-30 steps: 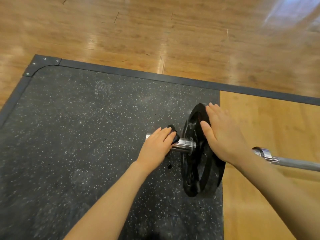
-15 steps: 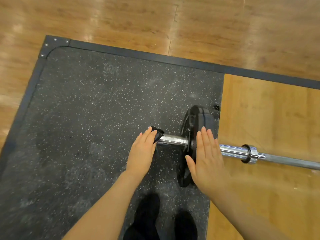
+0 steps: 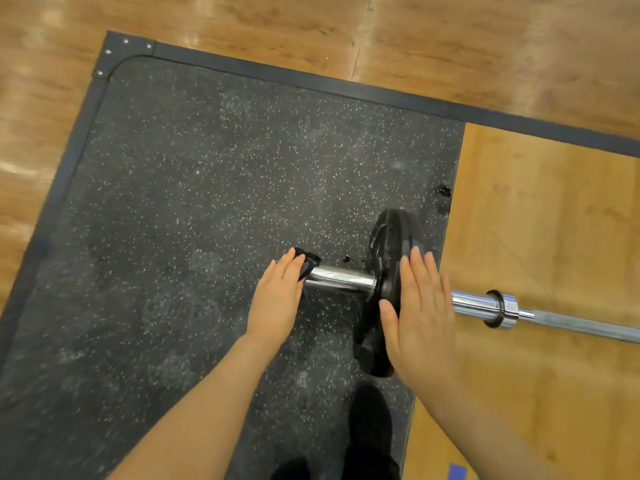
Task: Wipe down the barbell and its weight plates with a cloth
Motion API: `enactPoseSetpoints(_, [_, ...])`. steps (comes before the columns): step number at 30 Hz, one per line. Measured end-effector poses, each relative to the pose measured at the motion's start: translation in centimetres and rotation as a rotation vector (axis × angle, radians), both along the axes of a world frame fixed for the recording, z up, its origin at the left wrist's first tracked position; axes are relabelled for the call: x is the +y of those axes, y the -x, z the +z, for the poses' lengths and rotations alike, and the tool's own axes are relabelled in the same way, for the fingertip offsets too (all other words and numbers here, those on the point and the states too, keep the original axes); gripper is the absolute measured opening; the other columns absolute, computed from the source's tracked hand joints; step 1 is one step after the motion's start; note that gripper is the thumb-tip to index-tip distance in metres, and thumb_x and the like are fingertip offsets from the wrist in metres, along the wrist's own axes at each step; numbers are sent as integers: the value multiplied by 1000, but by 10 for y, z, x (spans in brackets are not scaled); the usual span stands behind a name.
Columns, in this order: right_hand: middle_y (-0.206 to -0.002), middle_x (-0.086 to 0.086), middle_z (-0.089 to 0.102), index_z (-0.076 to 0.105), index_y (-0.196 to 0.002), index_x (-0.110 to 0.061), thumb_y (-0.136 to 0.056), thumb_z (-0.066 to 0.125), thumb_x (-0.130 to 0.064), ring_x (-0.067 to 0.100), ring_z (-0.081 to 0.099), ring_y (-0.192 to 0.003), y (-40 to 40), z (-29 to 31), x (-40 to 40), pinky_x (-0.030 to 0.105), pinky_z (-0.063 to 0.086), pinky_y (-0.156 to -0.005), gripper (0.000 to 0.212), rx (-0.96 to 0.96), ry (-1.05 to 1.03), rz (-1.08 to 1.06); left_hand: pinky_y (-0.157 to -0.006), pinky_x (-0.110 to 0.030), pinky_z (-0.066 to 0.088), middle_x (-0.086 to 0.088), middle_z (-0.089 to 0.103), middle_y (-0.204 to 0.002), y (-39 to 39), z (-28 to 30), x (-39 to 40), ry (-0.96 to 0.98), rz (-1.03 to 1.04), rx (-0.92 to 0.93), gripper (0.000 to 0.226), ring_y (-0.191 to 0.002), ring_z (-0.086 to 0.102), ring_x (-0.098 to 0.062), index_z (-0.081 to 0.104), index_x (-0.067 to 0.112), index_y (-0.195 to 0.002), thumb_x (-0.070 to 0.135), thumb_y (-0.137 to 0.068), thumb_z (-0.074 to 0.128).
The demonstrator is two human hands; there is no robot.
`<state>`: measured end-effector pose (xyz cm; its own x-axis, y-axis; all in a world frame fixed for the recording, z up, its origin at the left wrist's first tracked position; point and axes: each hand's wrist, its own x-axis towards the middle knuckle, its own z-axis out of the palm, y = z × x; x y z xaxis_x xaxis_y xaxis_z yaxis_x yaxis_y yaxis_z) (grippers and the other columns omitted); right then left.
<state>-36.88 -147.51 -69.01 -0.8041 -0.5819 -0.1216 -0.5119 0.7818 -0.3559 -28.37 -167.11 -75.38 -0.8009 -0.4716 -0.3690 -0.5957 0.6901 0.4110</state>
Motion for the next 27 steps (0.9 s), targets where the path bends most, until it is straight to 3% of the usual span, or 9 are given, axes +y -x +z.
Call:
enactPoseSetpoints(4, [-159,12,23,30,-149,0,-100,26,-37,23,12,-149,0,-22,-19,45,13,-121,61,33,20,-45,-115,-23,7,-7,36,-153,-6,-22,-2,0,-64,45,43,-140,34,-23,43,10,-144,15,-102,46])
enactPoseSetpoints(6, [-155,15,30,37,-145,2,-100,30,-35,26,20,-147,-8,-32,-18,45,15,-121,59,114,-17,-44,-118,-26,9,-9,37,-153,-7,-34,-2,8,-132,53,43,-140,35,-23,42,9,-144,14,-102,46])
enactPoseSetpoints(9, [-156,15,29,32,-147,2,-101,36,-32,26,18,-148,-20,-43,-9,43,15,-121,58,197,-15,-23,-120,-32,9,-9,39,-151,-4,-52,-1,43,-218,45,42,-141,34,-22,43,10,-143,17,-102,46])
enactPoseSetpoints(12, [-158,15,25,29,-149,1,-101,34,-33,25,17,-148,-37,-47,-1,43,17,-120,59,235,4,-32,-118,-43,17,-2,49,-142,-1,-62,2,103,-257,-9,41,-134,41,-21,46,15,-139,32,-102,44])
enactPoseSetpoints(15, [-159,12,24,29,-149,-2,-101,32,-36,26,25,-145,-53,-44,8,41,24,-114,59,211,72,-56,-118,-45,20,-3,54,-133,-9,-64,7,88,-342,12,56,-125,47,-23,46,10,-140,46,-99,34])
enactPoseSetpoints(18, [-160,8,20,29,-149,-3,-100,33,-31,27,28,-143,-49,-38,20,38,24,-112,57,206,114,-52,-119,-42,17,-4,57,-131,-19,-65,16,95,-340,33,55,-122,48,-22,49,9,-139,41,-101,24])
enactPoseSetpoints(22, [-159,15,18,26,-149,3,-99,32,-26,27,13,-149,-45,-43,27,49,19,-119,58,107,117,-14,-119,-42,19,-5,57,-128,-17,-64,50,88,-333,64,51,-121,48,-21,51,8,-136,35,-99,29])
enactPoseSetpoints(27, [-157,18,22,28,-147,6,-99,33,-25,30,15,-149,-62,-55,35,46,20,-119,57,115,163,-5,-121,-45,9,-15,42,-144,-15,-67,94,9,-526,93,69,-137,32,-31,34,3,-146,37,-87,36])
